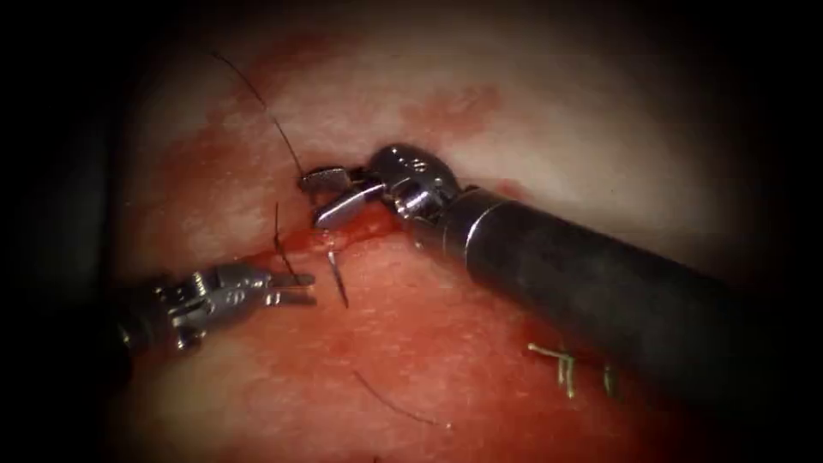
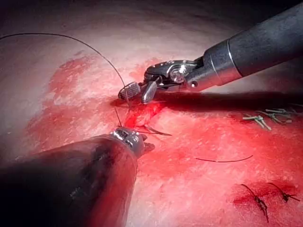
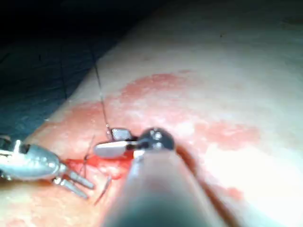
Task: Wound Closure
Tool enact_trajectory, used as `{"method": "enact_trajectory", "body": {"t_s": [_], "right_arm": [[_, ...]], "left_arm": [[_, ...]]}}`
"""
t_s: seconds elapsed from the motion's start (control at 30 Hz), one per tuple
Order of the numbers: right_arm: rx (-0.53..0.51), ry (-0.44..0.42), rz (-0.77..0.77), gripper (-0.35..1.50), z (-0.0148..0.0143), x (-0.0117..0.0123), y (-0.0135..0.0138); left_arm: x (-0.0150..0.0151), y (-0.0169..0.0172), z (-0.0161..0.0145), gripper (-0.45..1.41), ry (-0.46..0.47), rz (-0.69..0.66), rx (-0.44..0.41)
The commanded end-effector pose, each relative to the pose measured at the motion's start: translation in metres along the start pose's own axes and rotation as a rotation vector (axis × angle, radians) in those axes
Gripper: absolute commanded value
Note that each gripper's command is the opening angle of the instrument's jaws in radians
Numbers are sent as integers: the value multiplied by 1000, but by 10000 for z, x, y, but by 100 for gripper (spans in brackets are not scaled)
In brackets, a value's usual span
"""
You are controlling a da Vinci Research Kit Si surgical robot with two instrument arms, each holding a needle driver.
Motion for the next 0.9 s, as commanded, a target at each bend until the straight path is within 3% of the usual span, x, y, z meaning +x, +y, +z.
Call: {"method": "enact_trajectory", "body": {"t_s": [0.03, 0.43, 0.9], "right_arm": [[-16, 0, 1, 133, -1, 10, 17], [-72, -6, 3, 132, -33, 29, 37], [-61, -7, -7, 132, -33, 24, 35]], "left_arm": [[4, -1, 9, 11, 18, 36, 10], [40, 5, 11, 11, 86, 184, 84], [28, 11, 8, 9, 61, 214, 45]]}}
